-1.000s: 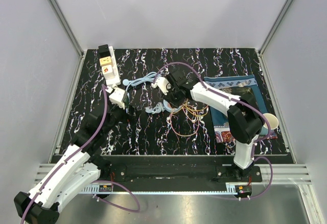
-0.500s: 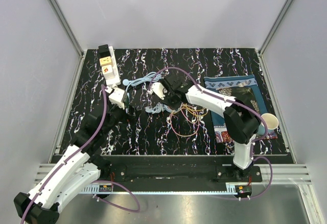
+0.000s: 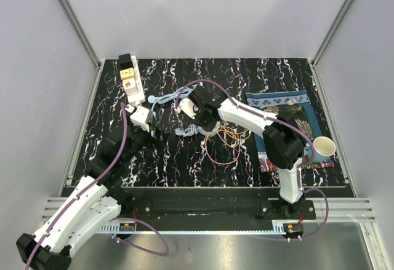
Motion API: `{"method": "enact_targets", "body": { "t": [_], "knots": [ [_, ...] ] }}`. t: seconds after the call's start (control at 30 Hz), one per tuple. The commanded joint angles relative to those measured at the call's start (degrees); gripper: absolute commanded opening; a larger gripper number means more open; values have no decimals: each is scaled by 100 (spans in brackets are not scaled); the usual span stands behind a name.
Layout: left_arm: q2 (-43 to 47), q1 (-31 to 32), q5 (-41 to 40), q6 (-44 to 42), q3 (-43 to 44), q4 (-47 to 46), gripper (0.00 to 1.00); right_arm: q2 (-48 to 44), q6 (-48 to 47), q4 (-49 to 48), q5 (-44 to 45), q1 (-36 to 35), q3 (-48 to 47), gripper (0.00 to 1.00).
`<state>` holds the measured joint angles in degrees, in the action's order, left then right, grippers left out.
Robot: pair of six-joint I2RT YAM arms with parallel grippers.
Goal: Insert the plug
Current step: Insert the plug into the socket.
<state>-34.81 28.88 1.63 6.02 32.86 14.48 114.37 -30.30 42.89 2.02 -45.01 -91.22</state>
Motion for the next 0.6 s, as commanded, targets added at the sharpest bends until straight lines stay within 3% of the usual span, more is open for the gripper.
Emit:
{"method": "enact_targets", "body": {
  "t": [0.0,0.3,0.57],
  "knots": [
    [141,-14,-119,-22,-8,-253,93,701,68,422,-229,-78,411,0],
    [159,-23,-136,-22,-8,-253,93,877,227,106,-439,-34,1044,0],
    [237,-23,-136,-5,-8,-244,93,587,385,140,-545,89,808,2]
  ]
}}
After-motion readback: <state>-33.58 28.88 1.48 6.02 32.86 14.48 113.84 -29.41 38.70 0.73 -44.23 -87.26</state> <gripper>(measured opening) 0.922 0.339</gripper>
